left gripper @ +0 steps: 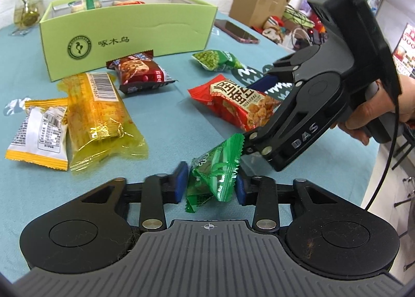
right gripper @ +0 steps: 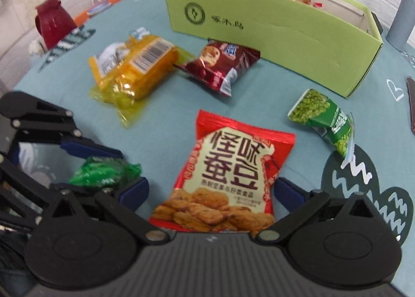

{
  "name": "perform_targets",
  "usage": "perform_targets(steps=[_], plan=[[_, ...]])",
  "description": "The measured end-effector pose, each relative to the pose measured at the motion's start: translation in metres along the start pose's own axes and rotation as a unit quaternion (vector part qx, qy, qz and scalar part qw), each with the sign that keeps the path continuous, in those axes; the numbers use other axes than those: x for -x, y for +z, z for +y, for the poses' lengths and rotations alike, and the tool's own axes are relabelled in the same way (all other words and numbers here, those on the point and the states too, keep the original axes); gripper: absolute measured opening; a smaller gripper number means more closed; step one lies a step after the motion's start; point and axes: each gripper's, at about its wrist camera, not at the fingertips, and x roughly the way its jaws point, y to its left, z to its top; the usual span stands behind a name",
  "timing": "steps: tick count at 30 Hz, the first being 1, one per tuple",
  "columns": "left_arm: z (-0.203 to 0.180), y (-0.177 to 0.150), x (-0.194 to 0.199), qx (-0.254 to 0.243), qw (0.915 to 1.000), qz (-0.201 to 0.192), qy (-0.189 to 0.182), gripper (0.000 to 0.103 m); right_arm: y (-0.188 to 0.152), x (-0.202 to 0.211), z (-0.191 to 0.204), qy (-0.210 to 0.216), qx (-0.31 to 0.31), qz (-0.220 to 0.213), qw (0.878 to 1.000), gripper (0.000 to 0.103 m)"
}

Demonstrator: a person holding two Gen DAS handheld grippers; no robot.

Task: Organize snacks
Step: 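Carry the green candy into the green box and release it, then move the left gripper to the red bean-snack bag and grasp it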

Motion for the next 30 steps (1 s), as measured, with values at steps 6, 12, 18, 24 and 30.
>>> perform_targets(steps=[6, 12, 18, 24, 30], plan=[[0.015, 0.012, 0.022, 0.027, 0.999, -0.03, -0.018, 0.004, -0.006, 0.019, -0.006, -0.009, -0.014, -0.016, 1.0, 0.057], [0.025, 0.035, 0.039, 0.036, 0.9977, -0.049, -0.03, 0.004, -0.018, 0.04, -0.009, 0.008, -0.032, -0.059, 0.998, 0.056], [0.04, 0.095, 0.042, 0.022, 0.9954, -0.092, -0.014, 0.005, 0.006, 0.072, -0.041, 0.008, -0.076, -0.145, 0.987, 0.031], [0.047, 0.109, 0.024, 0.03, 0.9966, -0.075, -0.011, 0.005, -0.006, 0.056, -0.043, 0.023, -0.098, -0.143, 0.985, 0.101], [0.028, 0.083, -0.004, 0.023, 0.9991, -0.031, -0.017, 0.005, -0.042, 0.058, -0.018, -0.002, -0.121, -0.175, 0.977, 0.102]])
